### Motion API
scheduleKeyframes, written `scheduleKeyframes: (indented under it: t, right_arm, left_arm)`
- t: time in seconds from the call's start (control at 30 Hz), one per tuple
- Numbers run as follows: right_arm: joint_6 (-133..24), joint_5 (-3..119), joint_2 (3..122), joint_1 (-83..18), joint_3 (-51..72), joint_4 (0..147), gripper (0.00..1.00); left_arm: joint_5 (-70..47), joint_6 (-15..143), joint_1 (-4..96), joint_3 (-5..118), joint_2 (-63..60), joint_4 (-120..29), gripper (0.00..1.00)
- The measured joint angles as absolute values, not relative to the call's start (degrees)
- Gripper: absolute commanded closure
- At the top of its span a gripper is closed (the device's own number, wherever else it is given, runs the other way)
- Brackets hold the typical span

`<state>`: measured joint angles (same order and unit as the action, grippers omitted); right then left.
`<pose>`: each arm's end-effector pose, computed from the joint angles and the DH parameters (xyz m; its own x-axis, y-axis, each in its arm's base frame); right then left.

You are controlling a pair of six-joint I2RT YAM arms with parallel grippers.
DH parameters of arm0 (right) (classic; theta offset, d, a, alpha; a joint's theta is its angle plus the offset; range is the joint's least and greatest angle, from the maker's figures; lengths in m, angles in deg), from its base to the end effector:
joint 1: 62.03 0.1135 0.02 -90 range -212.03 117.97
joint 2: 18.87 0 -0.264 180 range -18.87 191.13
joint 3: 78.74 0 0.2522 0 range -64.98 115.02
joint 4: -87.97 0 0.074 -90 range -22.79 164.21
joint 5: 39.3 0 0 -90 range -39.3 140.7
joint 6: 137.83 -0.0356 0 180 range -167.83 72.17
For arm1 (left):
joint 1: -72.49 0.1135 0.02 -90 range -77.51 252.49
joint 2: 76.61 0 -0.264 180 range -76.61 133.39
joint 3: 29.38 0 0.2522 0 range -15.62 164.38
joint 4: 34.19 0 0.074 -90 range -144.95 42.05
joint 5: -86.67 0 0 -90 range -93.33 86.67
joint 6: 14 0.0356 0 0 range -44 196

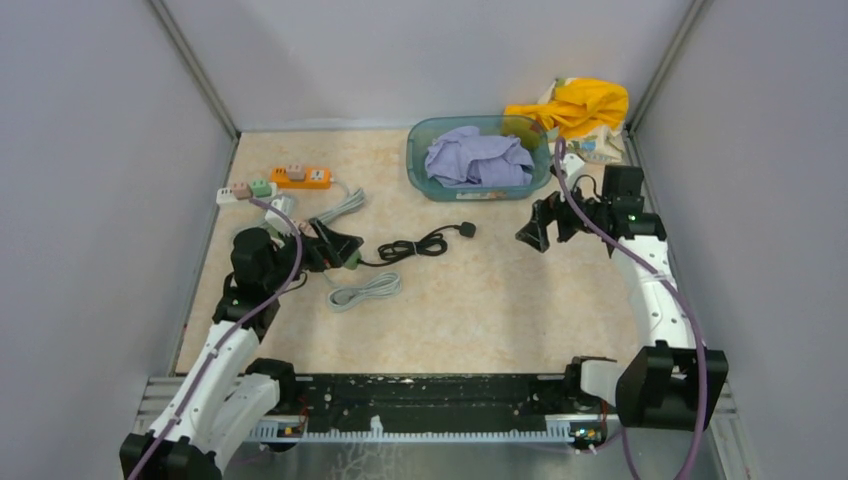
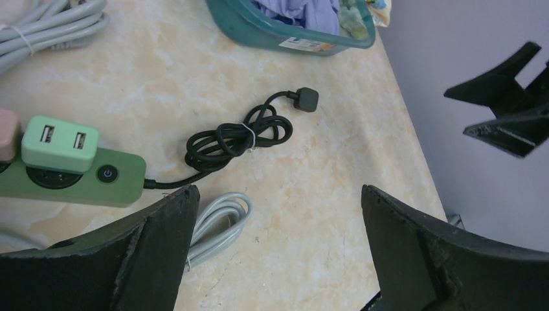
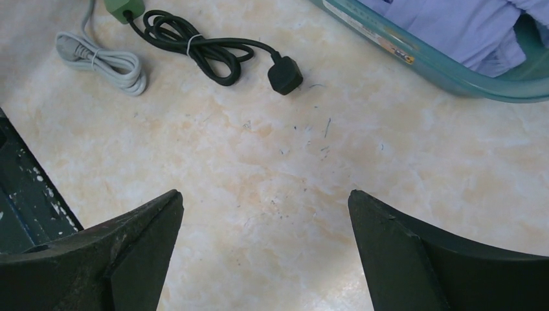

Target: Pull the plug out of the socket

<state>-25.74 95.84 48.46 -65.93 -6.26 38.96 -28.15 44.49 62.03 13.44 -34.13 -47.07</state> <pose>0.2421 0.0088 0.3111 -0.4668 -0.2341 -0.8528 -0.6880 0.7020 0.1839 0.1755 -0.0476 0.2702 -0.4788 -0.3940 -0.7846 0.3724 0.7181 -0.5879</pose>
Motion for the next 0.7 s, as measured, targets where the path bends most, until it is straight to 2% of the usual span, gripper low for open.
scheduleKeyframes:
  t: [0.37, 0.53, 0.7]
  right_arm:
    - [-27.52, 102.03, 49.22, -65.95, -14.15, 47.14, 0.01]
    - [-29.9, 104.35, 47.41, -66.01, -19.07, 51.82, 0.01]
    - [-29.9, 105.13, 45.55, -66.01, -19.73, 53.0, 0.01]
  left_arm:
    - [-23.23, 33.24, 61.07, 13.96, -31.47, -55.2, 0.0]
    - [-10.62, 26.99, 55.08, 18.22, -30.26, -64.86, 0.0]
    - [5.4, 19.62, 51.91, 29.98, -20.01, -81.14, 0.0]
